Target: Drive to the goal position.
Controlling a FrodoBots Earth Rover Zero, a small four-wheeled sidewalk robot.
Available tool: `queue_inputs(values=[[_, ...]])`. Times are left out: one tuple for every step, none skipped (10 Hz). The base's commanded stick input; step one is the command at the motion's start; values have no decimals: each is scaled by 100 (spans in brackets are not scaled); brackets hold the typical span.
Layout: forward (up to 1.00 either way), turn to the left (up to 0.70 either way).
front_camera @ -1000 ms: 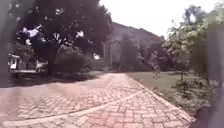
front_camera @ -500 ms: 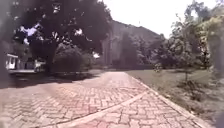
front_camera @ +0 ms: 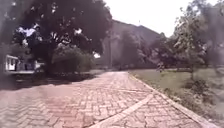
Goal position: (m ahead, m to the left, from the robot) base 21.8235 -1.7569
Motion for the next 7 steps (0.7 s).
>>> queue_inputs(values=[[70, 0], [70, 0], [70, 0], [70, 0], [70, 0], [70, 0], [70, 0]])
